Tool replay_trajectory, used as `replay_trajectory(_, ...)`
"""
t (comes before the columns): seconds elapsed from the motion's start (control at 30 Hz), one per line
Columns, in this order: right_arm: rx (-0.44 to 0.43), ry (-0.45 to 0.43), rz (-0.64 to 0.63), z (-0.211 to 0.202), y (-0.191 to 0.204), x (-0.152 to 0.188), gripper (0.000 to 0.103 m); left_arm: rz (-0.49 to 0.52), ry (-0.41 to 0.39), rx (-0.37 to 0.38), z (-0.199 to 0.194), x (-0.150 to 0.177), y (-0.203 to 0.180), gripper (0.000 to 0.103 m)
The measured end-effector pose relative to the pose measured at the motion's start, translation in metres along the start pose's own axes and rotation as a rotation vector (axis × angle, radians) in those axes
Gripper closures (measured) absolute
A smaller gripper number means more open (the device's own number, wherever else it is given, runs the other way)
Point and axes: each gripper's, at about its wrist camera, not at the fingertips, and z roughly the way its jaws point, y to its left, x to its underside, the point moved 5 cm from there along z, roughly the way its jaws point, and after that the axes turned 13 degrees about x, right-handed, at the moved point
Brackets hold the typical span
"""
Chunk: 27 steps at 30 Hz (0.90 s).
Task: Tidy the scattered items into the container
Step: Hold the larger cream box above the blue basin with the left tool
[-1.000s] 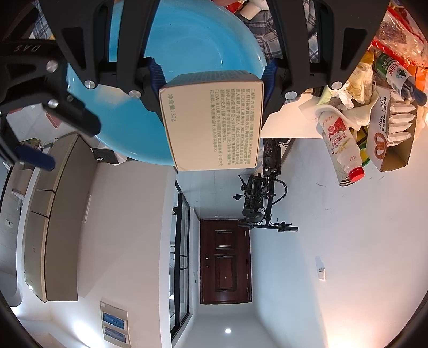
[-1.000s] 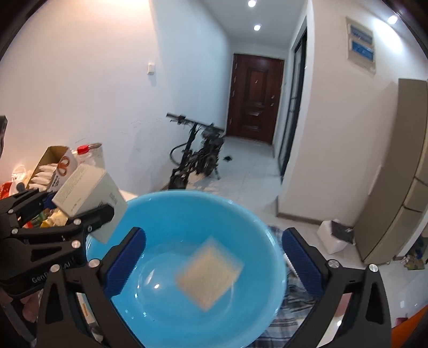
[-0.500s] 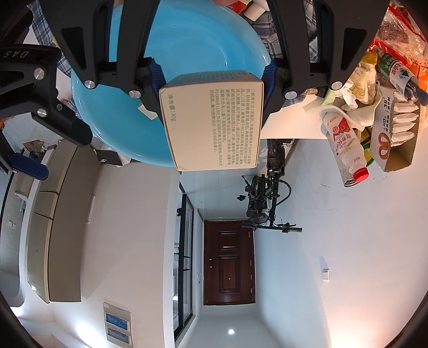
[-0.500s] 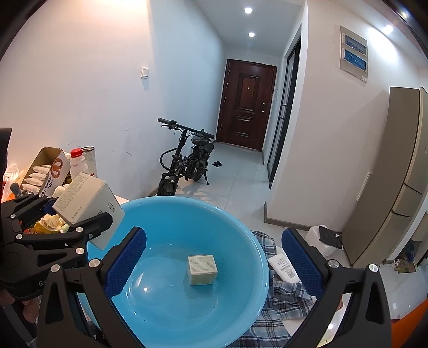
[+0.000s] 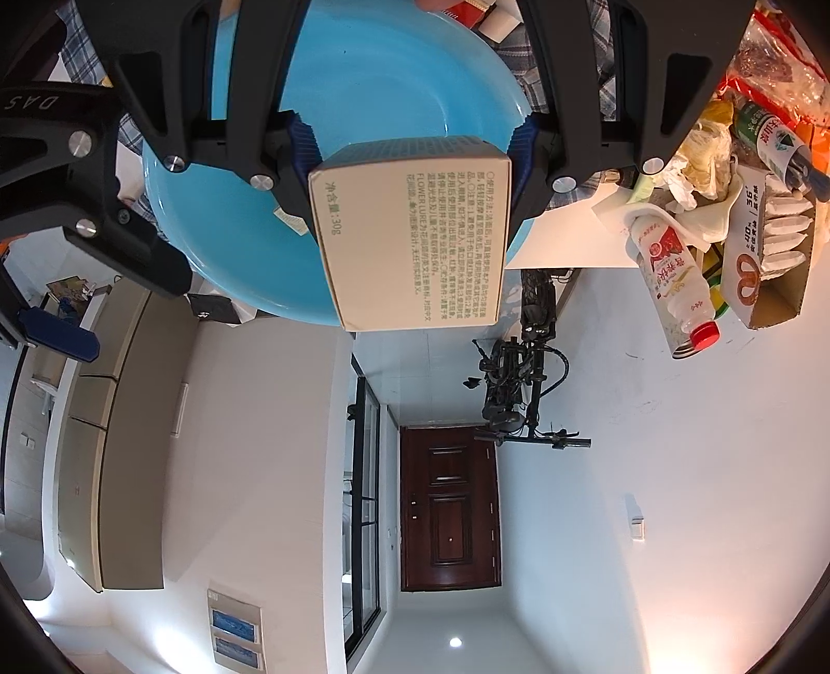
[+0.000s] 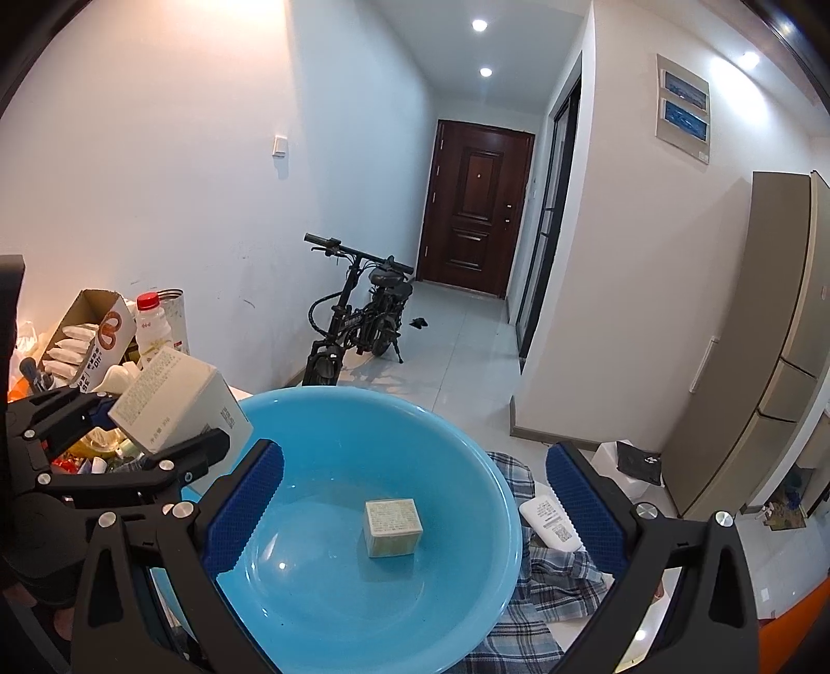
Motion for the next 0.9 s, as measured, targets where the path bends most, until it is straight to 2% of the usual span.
replay_trajectory(0.9, 0.002, 0.023, -0.004, 0.0088, -0.0033, 0.0071, 0.0, 0.006, -0.002, -0.002, -0.0012, 0.0002, 0.0017, 0.046)
